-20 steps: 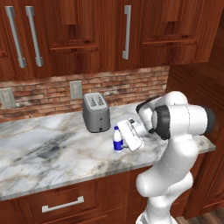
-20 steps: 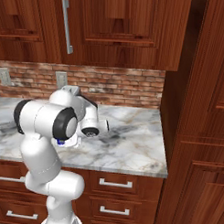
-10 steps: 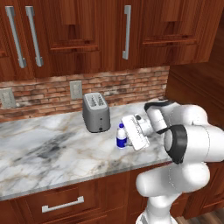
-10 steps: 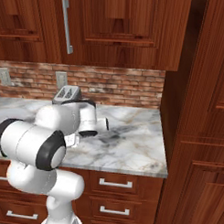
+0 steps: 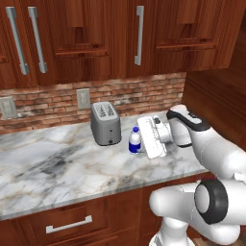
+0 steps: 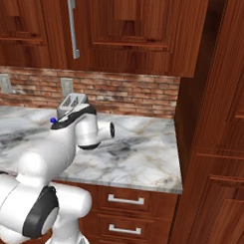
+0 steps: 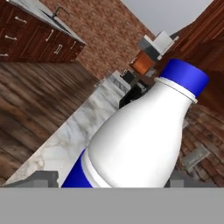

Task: Take the bottled waters from the counter and place them in the freezer to freeze. Close the freezer door after placing the bottles.

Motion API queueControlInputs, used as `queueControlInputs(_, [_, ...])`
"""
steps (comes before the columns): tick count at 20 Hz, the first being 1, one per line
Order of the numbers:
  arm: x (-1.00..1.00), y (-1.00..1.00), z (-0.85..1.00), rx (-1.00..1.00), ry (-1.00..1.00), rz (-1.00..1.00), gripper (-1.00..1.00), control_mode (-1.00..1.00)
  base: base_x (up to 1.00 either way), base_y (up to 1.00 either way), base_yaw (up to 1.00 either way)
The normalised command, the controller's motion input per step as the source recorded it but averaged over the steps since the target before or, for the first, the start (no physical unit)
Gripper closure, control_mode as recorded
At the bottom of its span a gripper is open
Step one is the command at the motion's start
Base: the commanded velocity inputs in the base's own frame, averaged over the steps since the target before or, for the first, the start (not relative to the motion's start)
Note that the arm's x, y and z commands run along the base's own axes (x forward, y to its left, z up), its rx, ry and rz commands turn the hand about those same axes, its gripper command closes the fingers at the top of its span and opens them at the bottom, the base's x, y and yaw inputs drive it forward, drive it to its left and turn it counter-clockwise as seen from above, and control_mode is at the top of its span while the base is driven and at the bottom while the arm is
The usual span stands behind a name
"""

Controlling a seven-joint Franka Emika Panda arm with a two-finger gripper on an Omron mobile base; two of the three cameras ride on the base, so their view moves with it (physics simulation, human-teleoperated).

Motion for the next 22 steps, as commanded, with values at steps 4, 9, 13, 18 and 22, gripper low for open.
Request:
queueControlInputs(4, [-0.02,0.02,0.15,0.02,-0.03,0.00,1.00,-1.00,0.00,0.00,0.00])
queueControlInputs(9, [-0.04,0.24,-0.02,0.00,0.00,0.06,1.00,1.00,-0.07,0.60,0.23])
queueControlInputs(13, [0.00,0.00,0.00,0.00,0.00,0.00,1.00,1.00,-0.03,1.00,0.53])
queueControlInputs(18, [0.00,0.00,0.00,0.00,0.00,0.00,1.00,1.00,-0.02,1.00,0.61])
queueControlInputs(22, [0.00,0.00,0.00,0.00,0.00,0.00,1.00,1.00,-0.09,1.00,0.67])
